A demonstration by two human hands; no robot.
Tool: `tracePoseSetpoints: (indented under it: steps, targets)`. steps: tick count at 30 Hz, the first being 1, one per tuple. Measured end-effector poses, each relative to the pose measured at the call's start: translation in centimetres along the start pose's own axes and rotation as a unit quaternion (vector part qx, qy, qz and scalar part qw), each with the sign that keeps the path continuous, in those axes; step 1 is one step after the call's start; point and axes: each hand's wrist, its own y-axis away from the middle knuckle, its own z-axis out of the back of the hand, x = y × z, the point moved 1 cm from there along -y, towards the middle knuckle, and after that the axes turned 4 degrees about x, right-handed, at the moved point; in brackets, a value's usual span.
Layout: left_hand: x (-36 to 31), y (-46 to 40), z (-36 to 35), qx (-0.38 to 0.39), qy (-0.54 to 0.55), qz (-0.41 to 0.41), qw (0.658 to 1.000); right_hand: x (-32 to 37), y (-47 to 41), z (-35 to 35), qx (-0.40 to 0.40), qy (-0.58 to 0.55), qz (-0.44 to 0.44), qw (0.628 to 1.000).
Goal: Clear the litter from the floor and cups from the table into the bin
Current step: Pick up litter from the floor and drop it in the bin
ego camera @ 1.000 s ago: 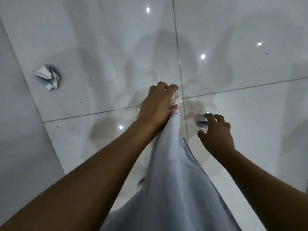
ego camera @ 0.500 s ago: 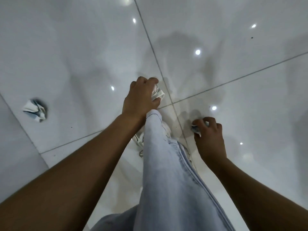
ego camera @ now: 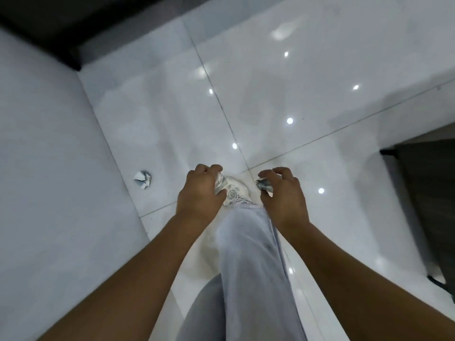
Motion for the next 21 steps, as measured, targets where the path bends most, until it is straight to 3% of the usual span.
tracePoseSetpoints:
  steps: [10, 16, 21]
  targets:
    - [-13.0, 24.0, 6.3, 0.032, -0.057, -0.061, 0.996, 2.2, 25.3, 12.9, -0.042, -0.030, -0.031, 0.998]
    - [-20.9, 34.2, 5.9, 0.048, -0.103, -0.139, 0.984, -1.1, 37.4, 16.6, -0.066, -0.083, -0.088, 0.990]
    - [-29.4, 39.6, 3.3, 0.061, -0.163, -0.210, 0.962, -7.0, 45.1, 21.1, -0.136, -0.116, -0.124, 0.976]
